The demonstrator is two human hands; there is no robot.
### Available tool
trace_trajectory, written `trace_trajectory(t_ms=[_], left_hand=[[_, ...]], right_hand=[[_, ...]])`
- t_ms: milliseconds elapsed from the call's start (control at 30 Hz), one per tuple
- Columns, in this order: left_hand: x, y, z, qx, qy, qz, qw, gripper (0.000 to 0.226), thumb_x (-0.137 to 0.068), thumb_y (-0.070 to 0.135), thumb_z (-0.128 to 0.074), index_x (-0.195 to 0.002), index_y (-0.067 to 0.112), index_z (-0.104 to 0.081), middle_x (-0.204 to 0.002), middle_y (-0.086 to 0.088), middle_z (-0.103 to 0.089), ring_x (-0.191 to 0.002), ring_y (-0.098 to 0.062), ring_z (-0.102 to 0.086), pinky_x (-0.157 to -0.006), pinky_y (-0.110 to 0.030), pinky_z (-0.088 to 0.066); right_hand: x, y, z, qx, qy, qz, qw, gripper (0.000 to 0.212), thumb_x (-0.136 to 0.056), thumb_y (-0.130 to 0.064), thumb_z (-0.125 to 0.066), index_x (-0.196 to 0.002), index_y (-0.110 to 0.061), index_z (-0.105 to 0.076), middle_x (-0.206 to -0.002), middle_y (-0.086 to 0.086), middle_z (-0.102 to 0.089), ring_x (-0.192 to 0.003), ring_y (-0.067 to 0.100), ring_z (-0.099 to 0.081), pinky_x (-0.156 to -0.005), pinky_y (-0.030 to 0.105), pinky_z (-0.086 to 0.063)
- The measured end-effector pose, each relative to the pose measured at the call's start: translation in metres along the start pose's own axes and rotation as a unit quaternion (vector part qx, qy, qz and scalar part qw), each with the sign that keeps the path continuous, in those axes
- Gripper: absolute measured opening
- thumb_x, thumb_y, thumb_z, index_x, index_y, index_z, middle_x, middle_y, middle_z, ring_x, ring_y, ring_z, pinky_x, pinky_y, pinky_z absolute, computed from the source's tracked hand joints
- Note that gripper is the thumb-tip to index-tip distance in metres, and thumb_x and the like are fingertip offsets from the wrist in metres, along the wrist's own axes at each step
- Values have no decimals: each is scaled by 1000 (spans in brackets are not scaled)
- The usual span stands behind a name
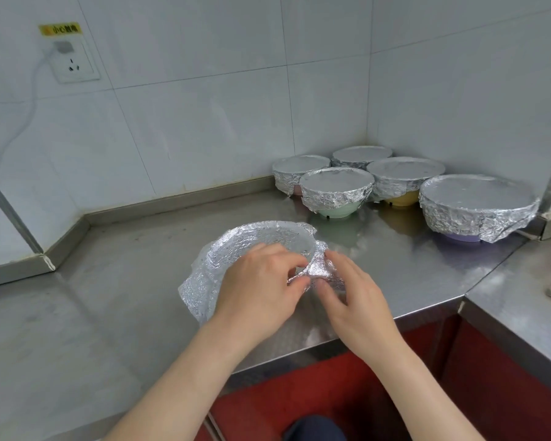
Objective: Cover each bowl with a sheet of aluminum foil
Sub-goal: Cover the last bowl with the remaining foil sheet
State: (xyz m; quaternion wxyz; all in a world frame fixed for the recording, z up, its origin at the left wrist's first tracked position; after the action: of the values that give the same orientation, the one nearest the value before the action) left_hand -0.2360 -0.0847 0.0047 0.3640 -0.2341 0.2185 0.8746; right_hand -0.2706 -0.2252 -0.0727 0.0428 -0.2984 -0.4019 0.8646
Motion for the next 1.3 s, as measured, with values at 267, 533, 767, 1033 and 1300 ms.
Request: trace_trajectory(t_ms=[267, 533, 767, 1033, 1300], left_hand=[[0, 2, -2, 28, 6, 23, 999, 19, -79, 35, -64, -93, 27, -74, -83, 8, -65, -80, -17, -59, -72, -35, -51], [0, 4, -2, 17, 12, 38, 999, 15, -82, 33, -69, -96, 30, -74, -82, 10, -64, -82, -15, -59, -73, -34, -51], [-4, 12, -7, -37, 55, 67, 996, 16, -74, 34, -60, -71, 25, -73, -64, 5, -59, -62, -22, -60, -53, -32, -50], [-9, 16, -12, -30, 39, 80, 996, 17, -79, 32, -60, -74, 22, -73, -69, 3, -61, -66, -23, -60, -59, -34, -50], [-10, 15, -13, -18, 32, 84, 996, 15, -85, 33, -65, -82, 21, -75, -76, 0, -64, -78, -23, -61, -68, -36, -47]], right_hand=[[-7, -8, -10, 31, -19, -49, 998, 48, -94, -37, -40, -141, -34, -39, -115, 0, -53, -102, 23, -57, -82, 41, -48], [-4, -9, 1, 0, 26, -32, 999, 44, -96, -24, -49, -139, -33, -49, -133, -16, -54, -126, 7, -46, -105, 38, -39], [-3, -13, -2, -61, 66, -44, 995, 31, -95, -18, -56, -123, -27, -64, -106, -14, -70, -95, 3, -63, -83, 17, -46], [7, -41, -12, 35, 22, -58, 997, 25, -97, -20, -40, -121, -22, -49, -80, 8, -67, -80, 38, -59, -61, 40, -37], [6, -38, -15, -117, -54, -102, 986, 32, -92, -9, -39, -109, -29, -57, -83, -3, -69, -82, 22, -63, -76, 40, -50]])
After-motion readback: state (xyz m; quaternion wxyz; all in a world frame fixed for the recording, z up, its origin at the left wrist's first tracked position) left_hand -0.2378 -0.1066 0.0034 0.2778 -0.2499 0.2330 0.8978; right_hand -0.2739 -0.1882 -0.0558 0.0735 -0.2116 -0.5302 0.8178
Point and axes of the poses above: each hand's wrist, its own x-axis away from the middle knuckle, its own z-axis out of the back of the hand, y = z × x, the point moved 4 cm from there along -x, towards the middle knuckle
